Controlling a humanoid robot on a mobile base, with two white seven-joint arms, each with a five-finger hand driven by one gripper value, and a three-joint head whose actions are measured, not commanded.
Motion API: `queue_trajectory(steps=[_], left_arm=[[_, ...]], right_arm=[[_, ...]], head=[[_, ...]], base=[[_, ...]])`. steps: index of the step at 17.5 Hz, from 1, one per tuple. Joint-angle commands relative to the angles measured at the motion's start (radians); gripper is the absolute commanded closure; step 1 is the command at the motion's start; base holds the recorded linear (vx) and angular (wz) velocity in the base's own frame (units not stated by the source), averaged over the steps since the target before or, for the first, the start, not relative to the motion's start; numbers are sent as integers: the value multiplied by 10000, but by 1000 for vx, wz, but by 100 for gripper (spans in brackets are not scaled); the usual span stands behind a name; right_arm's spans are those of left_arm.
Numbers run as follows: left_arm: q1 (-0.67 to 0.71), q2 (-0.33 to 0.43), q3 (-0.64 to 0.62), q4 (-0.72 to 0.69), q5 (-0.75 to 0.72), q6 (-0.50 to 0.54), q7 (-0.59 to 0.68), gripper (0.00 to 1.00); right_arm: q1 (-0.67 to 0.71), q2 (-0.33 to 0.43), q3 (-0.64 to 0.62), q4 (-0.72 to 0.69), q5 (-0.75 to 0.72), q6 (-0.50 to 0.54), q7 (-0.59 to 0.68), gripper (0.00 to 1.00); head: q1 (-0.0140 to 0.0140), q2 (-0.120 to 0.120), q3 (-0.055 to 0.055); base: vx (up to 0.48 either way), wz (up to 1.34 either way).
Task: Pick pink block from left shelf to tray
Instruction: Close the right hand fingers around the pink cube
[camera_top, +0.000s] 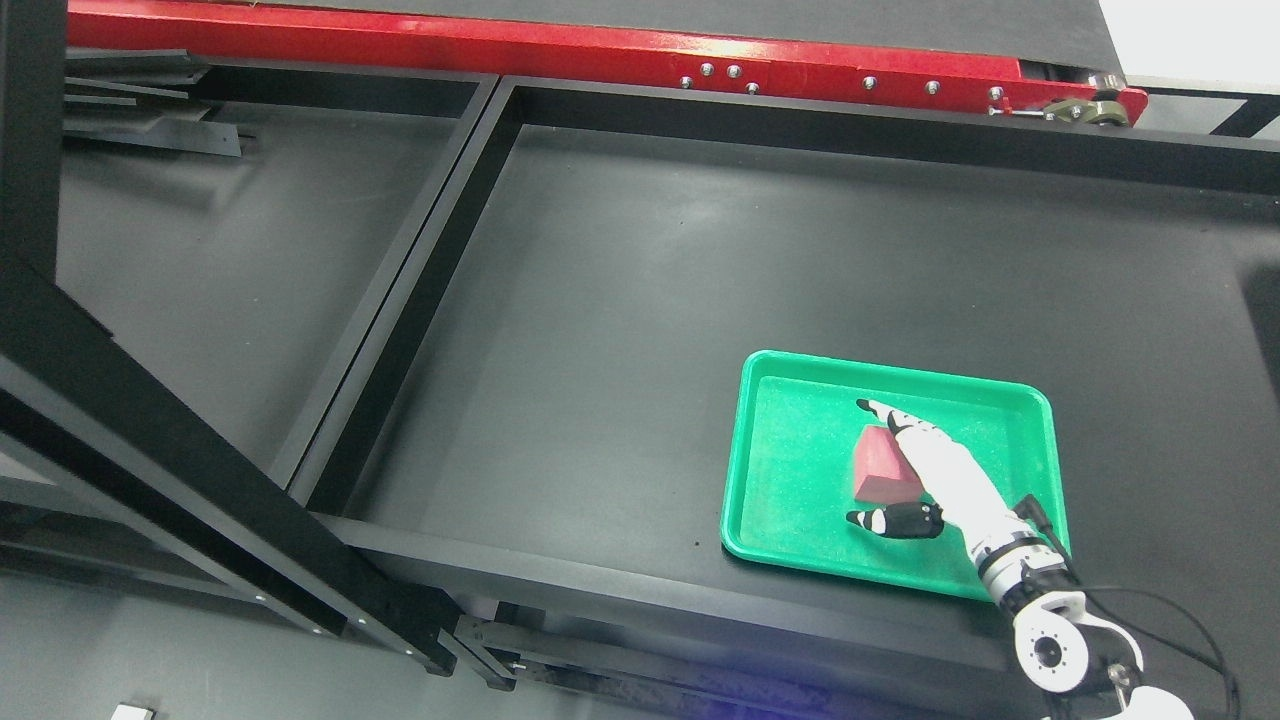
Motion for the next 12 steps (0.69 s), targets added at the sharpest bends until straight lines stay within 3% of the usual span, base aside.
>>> queue_trajectory(steps=[1,6,10,12], left_arm=[[92,175,0,0,-15,-8,6,0],[92,175,0,0,-15,-8,6,0],[92,175,0,0,-15,-8,6,0],[92,175,0,0,-15,-8,6,0]], right_arm=[[-26,-241,172,378,44,134,-6,9],[-118,-241,172,655,44,671,-129,43],[-256,-211,-134,670,-78,626,-145,84],[-287,-119,-394,670,-231,442,-160,97]], head=[[0,0,0],[0,0,0],[0,0,0],[0,0,0]], base=[[0,0],[0,0],[0,0],[0,0]])
